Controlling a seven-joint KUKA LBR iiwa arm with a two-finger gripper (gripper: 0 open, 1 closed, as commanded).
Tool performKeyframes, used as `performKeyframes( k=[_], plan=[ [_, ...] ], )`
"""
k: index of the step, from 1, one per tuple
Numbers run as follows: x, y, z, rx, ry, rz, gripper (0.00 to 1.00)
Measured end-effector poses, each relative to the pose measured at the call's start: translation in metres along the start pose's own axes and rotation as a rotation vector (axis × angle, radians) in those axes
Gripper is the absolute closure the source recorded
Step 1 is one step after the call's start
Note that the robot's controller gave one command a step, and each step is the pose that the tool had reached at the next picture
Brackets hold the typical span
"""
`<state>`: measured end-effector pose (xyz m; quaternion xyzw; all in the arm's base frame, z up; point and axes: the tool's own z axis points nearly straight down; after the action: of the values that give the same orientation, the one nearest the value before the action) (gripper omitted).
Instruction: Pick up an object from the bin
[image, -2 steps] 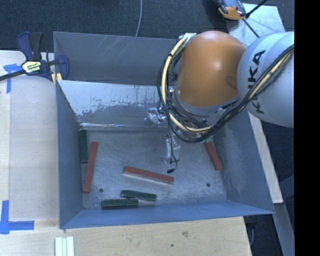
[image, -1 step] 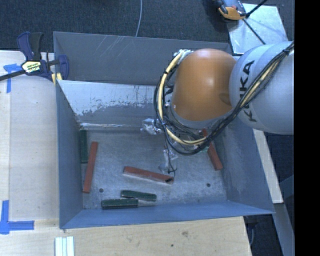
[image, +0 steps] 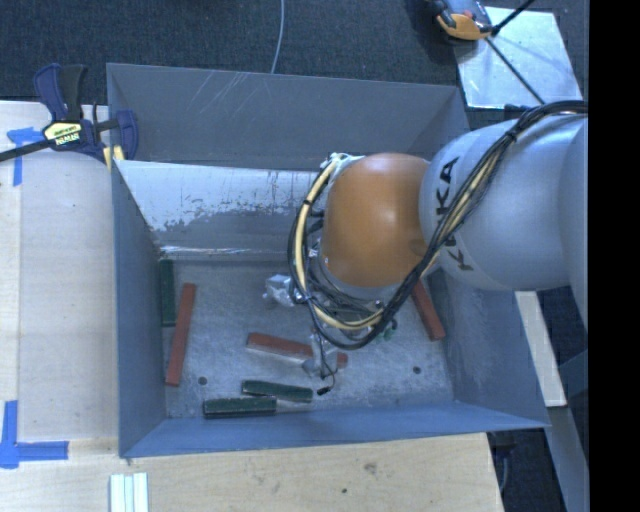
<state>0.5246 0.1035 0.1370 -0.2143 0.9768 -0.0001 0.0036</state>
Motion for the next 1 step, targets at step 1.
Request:
performKeyframes(
  k=[1],
  plan=[
    [0.0026, 0.0068, 0.0564, -0.002, 0.006, 0.025, 1.00]
  ],
)
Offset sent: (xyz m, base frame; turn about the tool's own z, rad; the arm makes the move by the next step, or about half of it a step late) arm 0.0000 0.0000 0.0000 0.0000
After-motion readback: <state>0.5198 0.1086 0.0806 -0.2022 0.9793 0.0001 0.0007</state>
